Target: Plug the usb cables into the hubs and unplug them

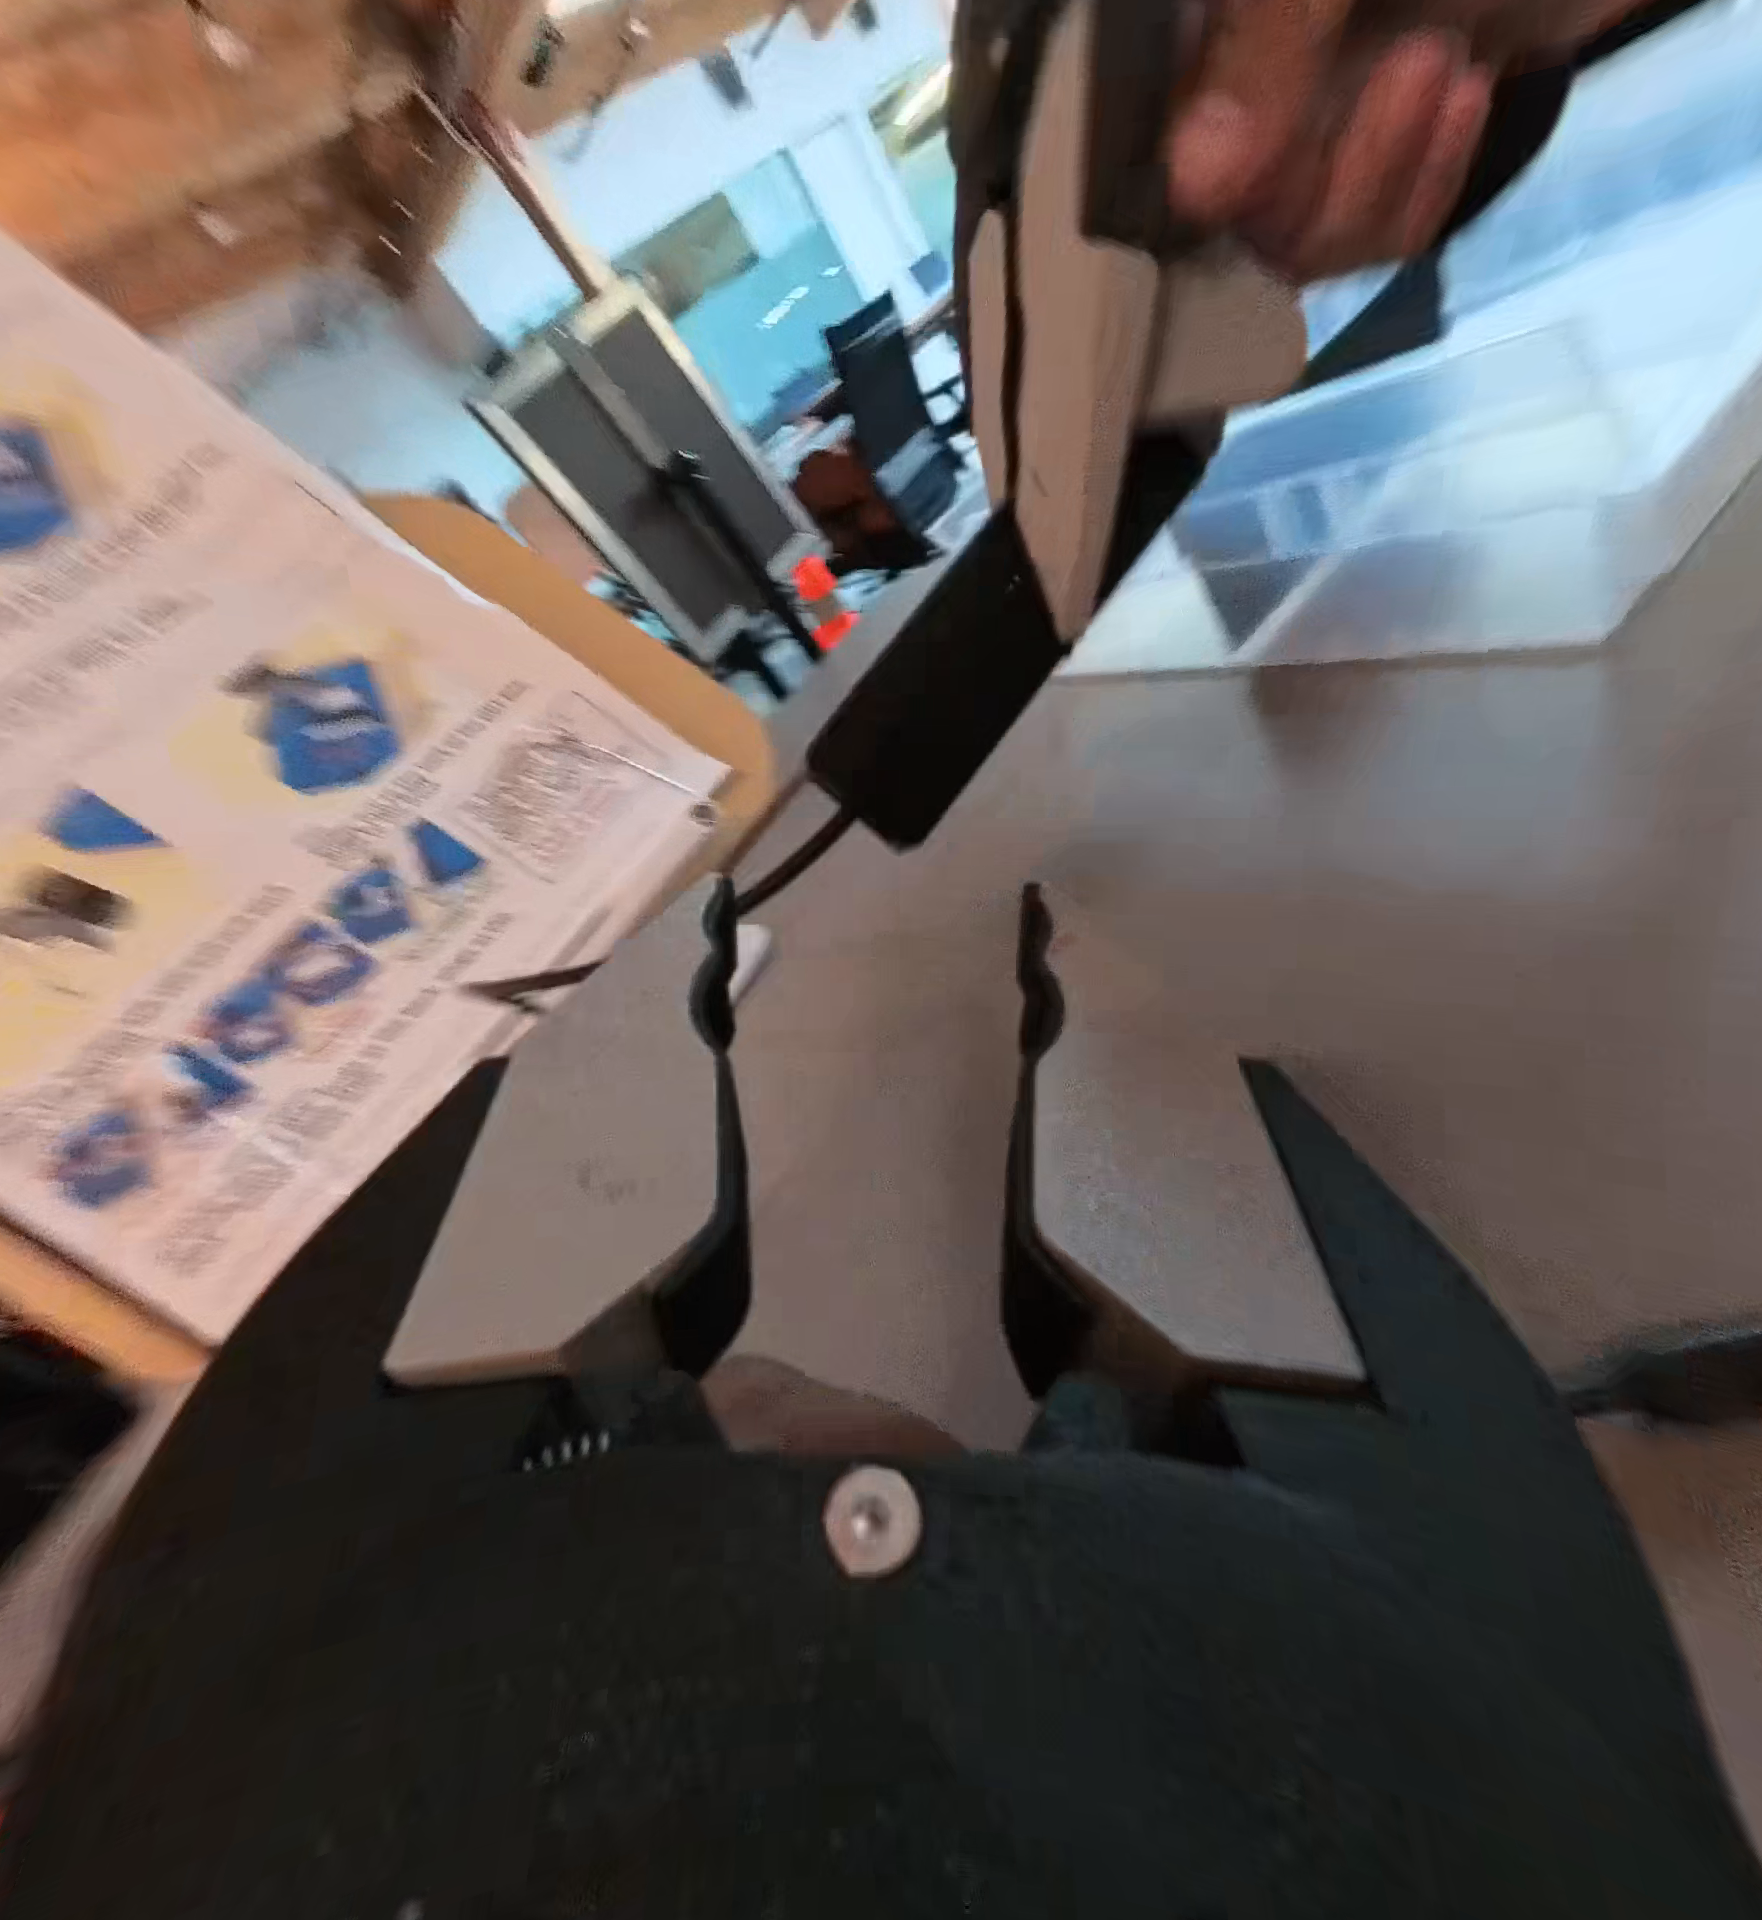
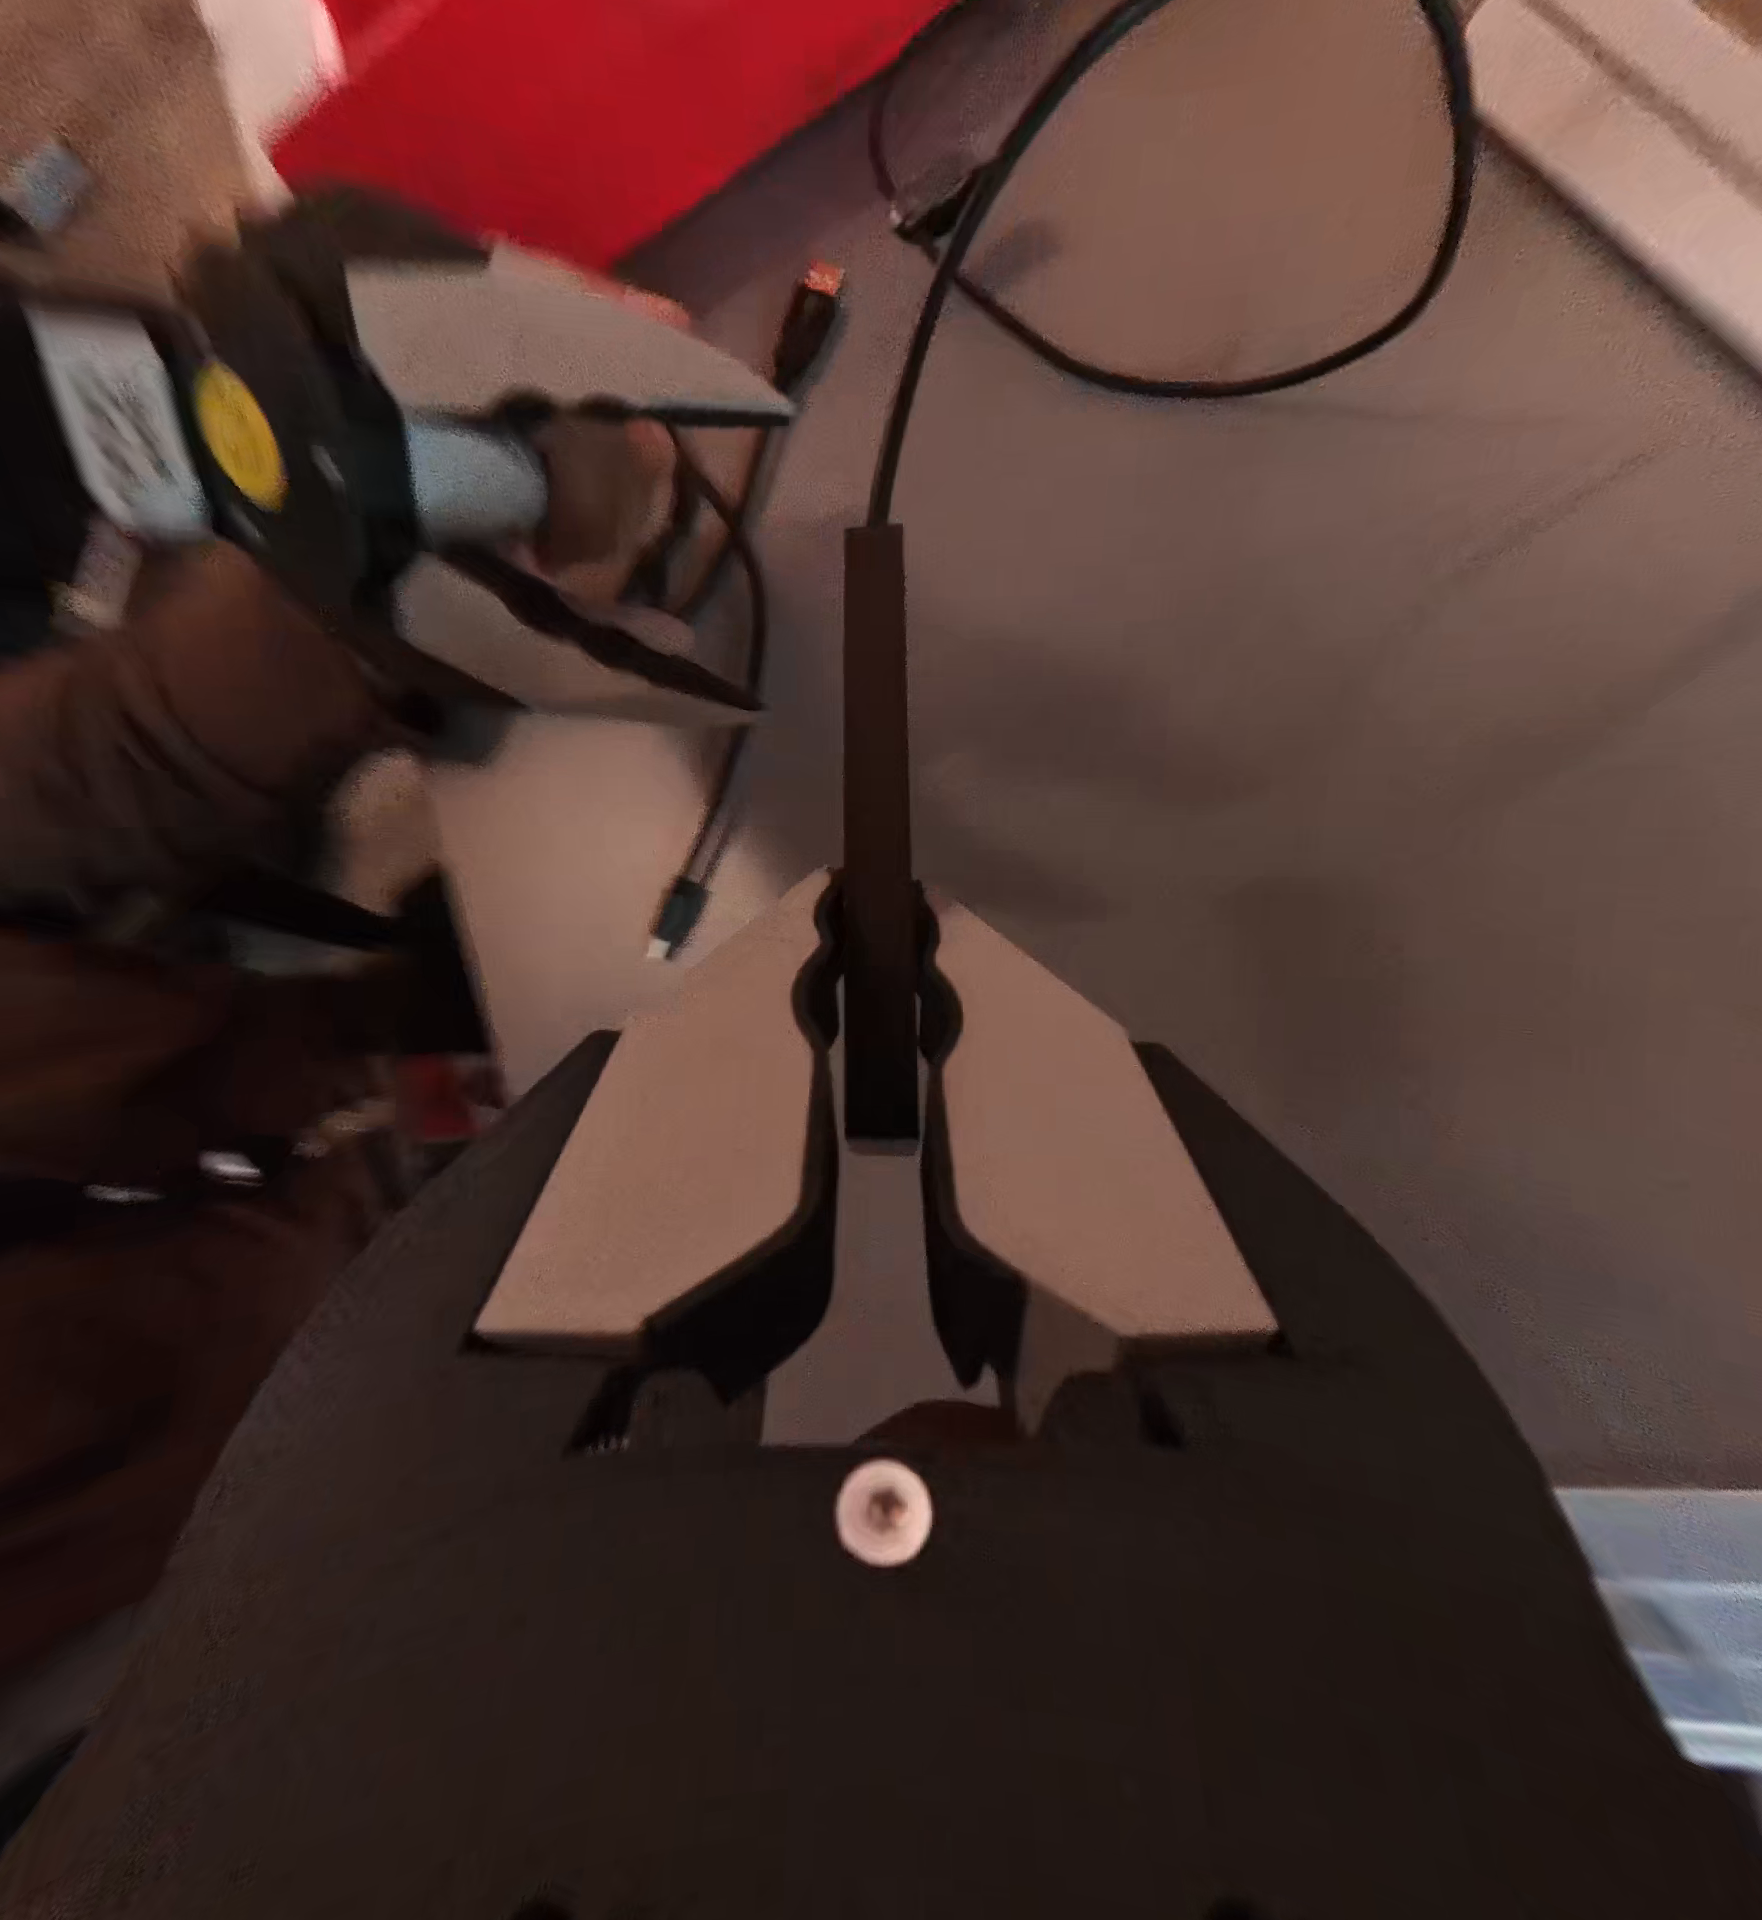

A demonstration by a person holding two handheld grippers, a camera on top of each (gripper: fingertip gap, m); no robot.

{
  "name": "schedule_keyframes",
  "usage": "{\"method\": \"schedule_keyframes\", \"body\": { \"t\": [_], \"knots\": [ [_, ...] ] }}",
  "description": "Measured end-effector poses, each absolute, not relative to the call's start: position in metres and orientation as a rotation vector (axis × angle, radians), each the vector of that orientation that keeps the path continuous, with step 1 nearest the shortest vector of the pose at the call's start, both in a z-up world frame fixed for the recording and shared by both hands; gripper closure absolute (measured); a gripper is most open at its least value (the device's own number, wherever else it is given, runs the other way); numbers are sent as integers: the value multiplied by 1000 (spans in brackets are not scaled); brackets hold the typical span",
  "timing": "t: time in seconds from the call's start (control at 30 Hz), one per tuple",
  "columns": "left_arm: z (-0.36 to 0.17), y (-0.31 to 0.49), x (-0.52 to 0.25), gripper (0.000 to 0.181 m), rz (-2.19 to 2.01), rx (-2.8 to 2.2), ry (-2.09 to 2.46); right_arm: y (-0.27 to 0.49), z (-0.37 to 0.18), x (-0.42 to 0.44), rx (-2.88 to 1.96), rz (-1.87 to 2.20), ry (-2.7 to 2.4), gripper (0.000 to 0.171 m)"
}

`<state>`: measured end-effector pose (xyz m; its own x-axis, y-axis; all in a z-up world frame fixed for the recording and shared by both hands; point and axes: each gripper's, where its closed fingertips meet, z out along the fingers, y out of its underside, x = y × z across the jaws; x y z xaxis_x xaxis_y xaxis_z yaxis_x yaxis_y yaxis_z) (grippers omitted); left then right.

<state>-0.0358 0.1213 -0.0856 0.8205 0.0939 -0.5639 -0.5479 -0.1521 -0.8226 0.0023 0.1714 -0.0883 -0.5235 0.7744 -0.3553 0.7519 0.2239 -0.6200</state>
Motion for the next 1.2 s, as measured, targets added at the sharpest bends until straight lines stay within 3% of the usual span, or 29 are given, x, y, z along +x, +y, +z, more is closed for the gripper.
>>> {"method": "schedule_keyframes", "body": {
  "t": [0.07,0.27,0.33,0.4,0.43,0.57,0.73,0.83,1.2],
  "knots": [
    [-85,120,-40,122,881,-1571,456,171,-81,5,-1700,1420,-2407,164],
    [-68,127,-15,124,1372,-1285,672,142,-79,23,-1977,1757,-2484,164],
    [-64,128,-9,135,1430,-1221,704,127,-82,28,-1992,1777,-2555,164],
    [-67,128,-6,163,1466,-1205,757,116,-77,28,-1987,1869,-2565,163],
    [-67,127,-9,164,1481,-1213,758,115,-77,25,-1972,1883,-2559,163],
    [-81,127,-26,172,1203,-1477,637,133,-79,1,-1825,1714,-2422,134],
    [-87,124,-40,172,1042,-1589,535,133,-76,-2,-1418,1439,-2393,122],
    [-89,124,-36,173,1023,-1599,561,133,-80,-7,-1300,1348,-2342,138],
    [-66,111,-15,170,959,-1402,581,126,-57,3,-1188,1767,-2219,138]
  ]
}}
